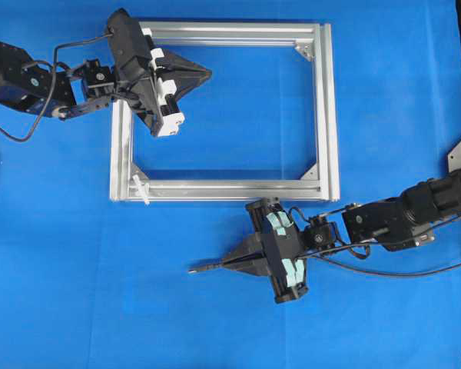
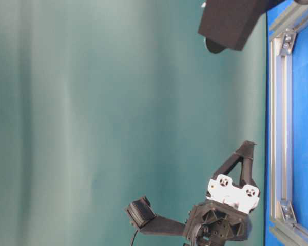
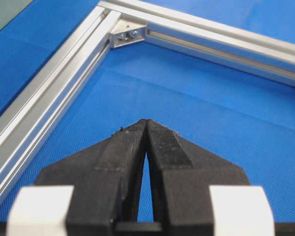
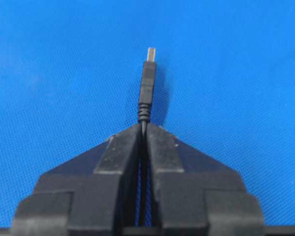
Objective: Insert the wire through the string loop located on the left side.
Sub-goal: 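Close the right gripper on the cable just behind the USB plug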
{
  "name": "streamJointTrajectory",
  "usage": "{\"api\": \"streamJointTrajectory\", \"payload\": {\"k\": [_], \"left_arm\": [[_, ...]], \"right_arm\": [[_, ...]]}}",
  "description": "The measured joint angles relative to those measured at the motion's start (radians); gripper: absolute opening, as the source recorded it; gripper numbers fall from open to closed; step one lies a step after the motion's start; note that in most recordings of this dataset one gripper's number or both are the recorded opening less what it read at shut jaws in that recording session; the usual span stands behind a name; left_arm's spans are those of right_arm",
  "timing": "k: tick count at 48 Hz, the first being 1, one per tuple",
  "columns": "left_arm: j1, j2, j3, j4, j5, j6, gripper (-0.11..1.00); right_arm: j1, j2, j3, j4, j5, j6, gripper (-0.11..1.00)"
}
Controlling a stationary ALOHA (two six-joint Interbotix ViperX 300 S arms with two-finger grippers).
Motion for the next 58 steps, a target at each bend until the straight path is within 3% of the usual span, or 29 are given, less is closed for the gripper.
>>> {"api": "streamJointTrajectory", "payload": {"k": [22, 42, 58], "left_arm": [[0.000, 0.000, 0.000, 0.000, 0.002, -0.002, 0.00], [0.002, 0.000, 0.002, 0.000, 0.000, -0.002, 0.00], [0.002, -0.002, 0.002, 0.000, 0.002, -0.002, 0.00]], "right_arm": [[0.000, -0.005, 0.000, -0.009, 0.017, 0.000, 0.00], [0.003, -0.218, 0.000, -0.009, 0.238, 0.000, 0.00], [0.003, -0.242, 0.002, -0.011, 0.258, 0.000, 0.00]]}}
